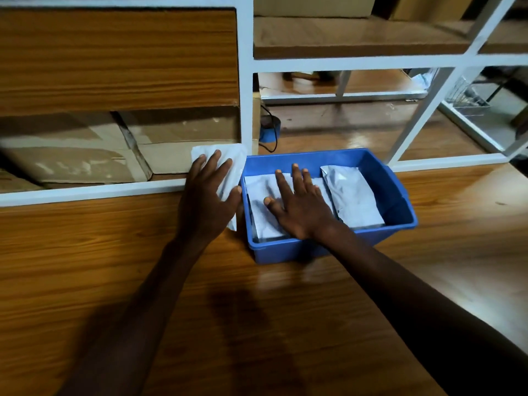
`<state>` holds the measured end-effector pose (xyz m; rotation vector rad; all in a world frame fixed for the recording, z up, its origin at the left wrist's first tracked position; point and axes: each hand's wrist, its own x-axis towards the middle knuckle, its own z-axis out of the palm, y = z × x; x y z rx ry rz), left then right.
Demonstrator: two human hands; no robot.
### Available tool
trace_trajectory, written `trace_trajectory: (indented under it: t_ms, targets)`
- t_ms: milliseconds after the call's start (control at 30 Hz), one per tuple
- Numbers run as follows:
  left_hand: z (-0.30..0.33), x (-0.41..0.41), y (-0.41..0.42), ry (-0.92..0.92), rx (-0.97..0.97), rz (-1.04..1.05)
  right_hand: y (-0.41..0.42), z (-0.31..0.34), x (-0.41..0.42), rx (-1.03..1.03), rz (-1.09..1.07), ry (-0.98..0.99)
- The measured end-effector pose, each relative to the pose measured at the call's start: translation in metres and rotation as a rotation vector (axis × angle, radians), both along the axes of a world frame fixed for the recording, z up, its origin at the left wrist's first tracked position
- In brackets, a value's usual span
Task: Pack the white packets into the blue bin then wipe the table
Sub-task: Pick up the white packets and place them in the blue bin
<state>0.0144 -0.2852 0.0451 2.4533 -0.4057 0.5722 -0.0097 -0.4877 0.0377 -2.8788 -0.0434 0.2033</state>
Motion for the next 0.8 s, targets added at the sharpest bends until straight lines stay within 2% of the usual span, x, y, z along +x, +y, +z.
trace_trajectory:
  t_ms: [200, 333, 500, 700, 800]
  targets:
    - [0.022, -0.015, -0.045, -0.053, -0.017, -0.103, -0.078, 0.005, -0.047, -0.083, -0.245, -0.200]
    - [0.022, -0.018, -0.085, -0.048, -0.017, -0.179, -0.130, -0.003, -0.067, -0.132, -0.409, -0.212]
    - [0.013, -0.010, -0.141, 0.074, 0.021, -0.210, -0.150, -0.019, -0.075, -0.038, -0.496, -0.174]
    - [-0.014, 0.003, -0.199, 0.193, 0.258, -0.099, -0.151, -0.026, -0.074, 0.002, -0.509, -0.218]
    - [-0.028, 0.004, -0.213, 0.311, 0.319, -0.047, -0.151, -0.029, -0.074, 0.009, -0.507, -0.242]
